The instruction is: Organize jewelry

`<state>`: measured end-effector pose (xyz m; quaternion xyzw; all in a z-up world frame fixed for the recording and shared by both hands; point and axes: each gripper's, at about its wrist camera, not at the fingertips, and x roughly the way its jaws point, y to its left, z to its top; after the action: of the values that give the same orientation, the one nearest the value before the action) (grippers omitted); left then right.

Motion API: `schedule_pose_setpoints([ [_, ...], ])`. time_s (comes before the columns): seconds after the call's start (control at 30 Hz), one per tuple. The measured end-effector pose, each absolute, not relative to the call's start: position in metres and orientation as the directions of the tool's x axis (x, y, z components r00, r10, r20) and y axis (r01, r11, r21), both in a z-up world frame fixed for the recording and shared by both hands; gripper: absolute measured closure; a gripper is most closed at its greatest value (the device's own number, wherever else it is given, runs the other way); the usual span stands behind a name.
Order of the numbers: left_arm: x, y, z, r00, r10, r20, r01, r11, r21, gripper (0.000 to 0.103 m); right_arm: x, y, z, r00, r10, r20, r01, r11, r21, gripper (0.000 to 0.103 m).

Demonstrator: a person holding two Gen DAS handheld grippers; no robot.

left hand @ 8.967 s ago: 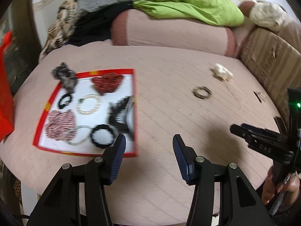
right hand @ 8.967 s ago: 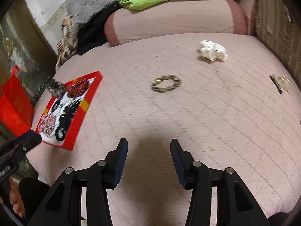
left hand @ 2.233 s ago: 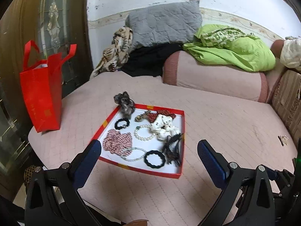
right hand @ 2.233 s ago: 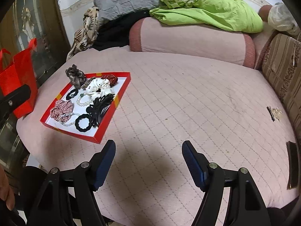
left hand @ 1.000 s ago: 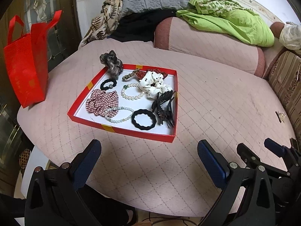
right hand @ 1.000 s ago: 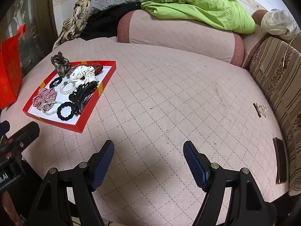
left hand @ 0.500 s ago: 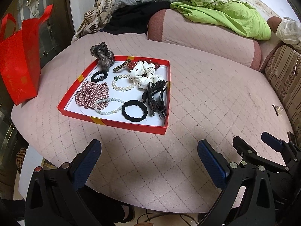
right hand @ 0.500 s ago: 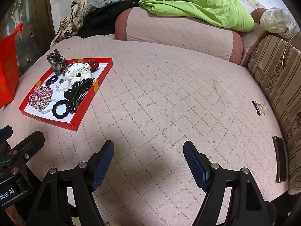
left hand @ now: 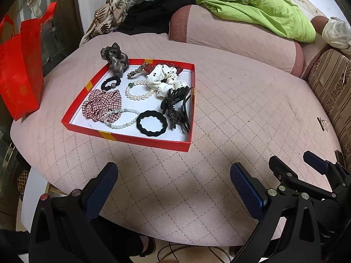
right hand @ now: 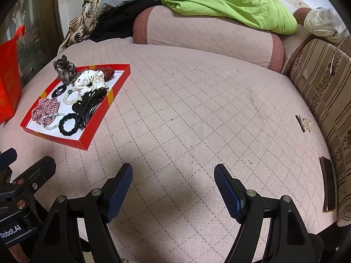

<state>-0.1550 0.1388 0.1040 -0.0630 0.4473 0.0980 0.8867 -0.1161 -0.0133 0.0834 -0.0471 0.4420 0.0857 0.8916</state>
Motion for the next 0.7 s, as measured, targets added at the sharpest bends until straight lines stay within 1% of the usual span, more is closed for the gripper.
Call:
schedule_pose_setpoints([
  [0.1, -0.154, 0.139, 0.103, 0.579, 0.114, -0.807, -0.228, 0.973, -0.026, 0.001, -0.115, -0.014, 0.083, 0.600, 0.109, -0.793, -0.191, 0.981, -0.010, 0.020],
  [0.33, -0.153, 0.144, 0.098, 0.568, 0.095, -0.818, -0.230, 0.972, -0.047, 0.001, -0.114, -0.012, 0.079, 0.588, 0.105, -0.802, -0.198, 0.980, -0.016, 0.019],
  [0.7, -0.154, 0.152, 0.096, 0.561, 0.101, -0.822, -0.249, 0.967, -0.052, 0.001, -0.117, -0.003, 0.080, 0.591, 0.097, -0.801, -0.211, 0.977, -0.037, 0.019],
])
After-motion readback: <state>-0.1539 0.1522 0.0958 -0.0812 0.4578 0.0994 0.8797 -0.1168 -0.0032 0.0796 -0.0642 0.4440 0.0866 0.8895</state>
